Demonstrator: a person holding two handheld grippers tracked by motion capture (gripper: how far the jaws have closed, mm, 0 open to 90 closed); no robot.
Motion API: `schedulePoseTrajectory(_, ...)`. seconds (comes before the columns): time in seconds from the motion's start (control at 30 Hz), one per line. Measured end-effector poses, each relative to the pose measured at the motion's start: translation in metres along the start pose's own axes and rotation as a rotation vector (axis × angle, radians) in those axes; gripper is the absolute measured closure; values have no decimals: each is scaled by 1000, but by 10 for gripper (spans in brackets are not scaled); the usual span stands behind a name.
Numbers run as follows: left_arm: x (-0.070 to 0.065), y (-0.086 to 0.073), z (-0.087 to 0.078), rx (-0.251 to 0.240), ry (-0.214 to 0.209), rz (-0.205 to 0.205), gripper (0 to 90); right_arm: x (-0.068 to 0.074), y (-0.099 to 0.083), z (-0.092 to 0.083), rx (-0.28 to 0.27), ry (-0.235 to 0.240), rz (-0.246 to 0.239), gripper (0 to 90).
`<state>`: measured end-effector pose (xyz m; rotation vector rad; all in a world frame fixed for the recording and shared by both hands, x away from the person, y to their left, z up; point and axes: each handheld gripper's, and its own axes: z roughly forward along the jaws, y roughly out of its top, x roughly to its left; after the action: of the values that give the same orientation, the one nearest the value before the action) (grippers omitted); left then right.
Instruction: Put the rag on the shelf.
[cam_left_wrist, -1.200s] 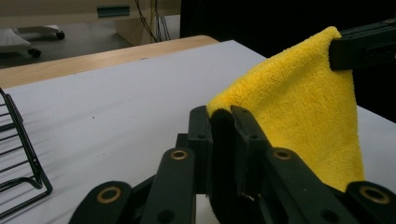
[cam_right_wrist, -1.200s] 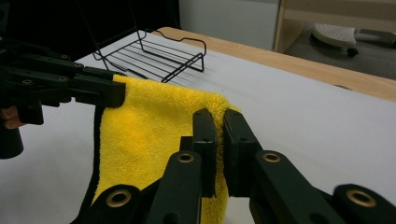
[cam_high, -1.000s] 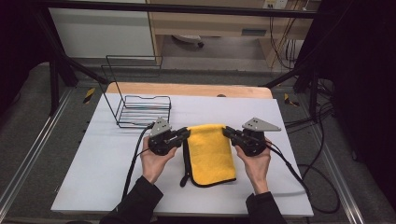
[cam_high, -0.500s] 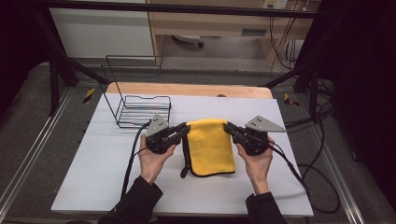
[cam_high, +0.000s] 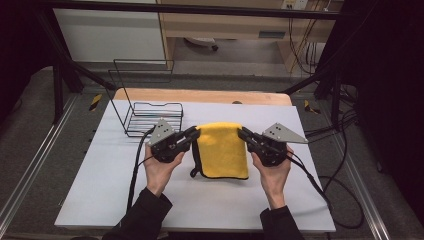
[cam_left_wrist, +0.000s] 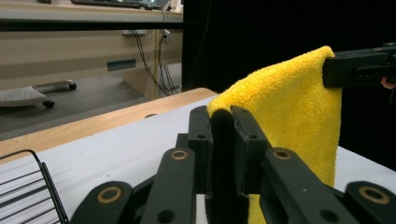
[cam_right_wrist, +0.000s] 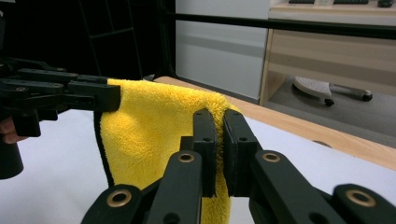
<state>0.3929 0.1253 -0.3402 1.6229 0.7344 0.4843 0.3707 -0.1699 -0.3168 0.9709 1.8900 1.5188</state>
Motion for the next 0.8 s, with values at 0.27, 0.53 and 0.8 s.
schedulePoseTrajectory(0.27,3,7,-9,-31,6,8,787,7,8,0,-32,1,-18,850)
schedulePoseTrajectory(0.53,6,13,-18,-57,16,15,787,15,14,1,-61,4,-27,850)
schedulePoseTrajectory(0.8,11,18,-28,-80,33,18,787,23,18,5,-85,21,-25,850)
